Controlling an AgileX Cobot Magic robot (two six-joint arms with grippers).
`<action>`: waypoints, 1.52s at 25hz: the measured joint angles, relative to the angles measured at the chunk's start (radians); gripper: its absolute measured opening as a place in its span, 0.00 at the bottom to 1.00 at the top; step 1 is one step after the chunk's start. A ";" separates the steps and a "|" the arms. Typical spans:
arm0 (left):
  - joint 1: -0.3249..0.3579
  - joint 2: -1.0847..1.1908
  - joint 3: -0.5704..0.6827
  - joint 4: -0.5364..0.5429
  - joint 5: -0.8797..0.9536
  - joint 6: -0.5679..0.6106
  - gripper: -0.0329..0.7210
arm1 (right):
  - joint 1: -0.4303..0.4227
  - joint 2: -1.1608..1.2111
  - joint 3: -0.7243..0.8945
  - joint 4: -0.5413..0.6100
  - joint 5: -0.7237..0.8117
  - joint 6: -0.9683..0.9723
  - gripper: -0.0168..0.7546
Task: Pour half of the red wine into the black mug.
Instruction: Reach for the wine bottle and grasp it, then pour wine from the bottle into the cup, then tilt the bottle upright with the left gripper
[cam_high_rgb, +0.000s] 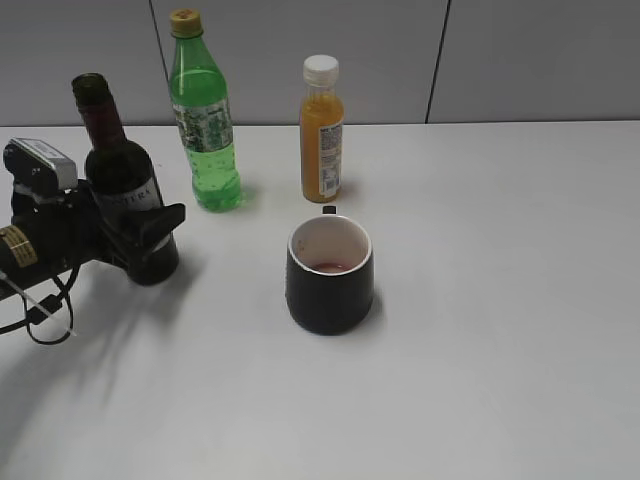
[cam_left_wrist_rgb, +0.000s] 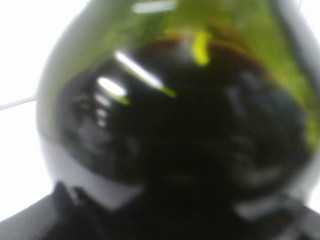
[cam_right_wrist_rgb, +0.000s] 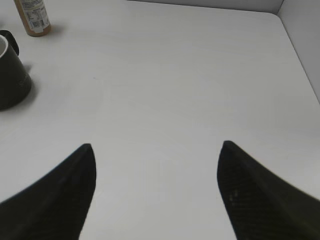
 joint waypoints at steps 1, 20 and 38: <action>-0.001 0.000 0.000 -0.009 0.000 -0.005 0.76 | 0.000 0.000 0.000 0.000 0.000 0.000 0.76; -0.034 -0.115 0.099 -0.272 0.082 0.000 0.76 | 0.000 0.000 0.000 0.000 0.000 0.000 0.76; -0.622 -0.231 0.208 -1.246 0.083 0.271 0.76 | 0.000 0.000 0.000 0.000 0.000 0.000 0.76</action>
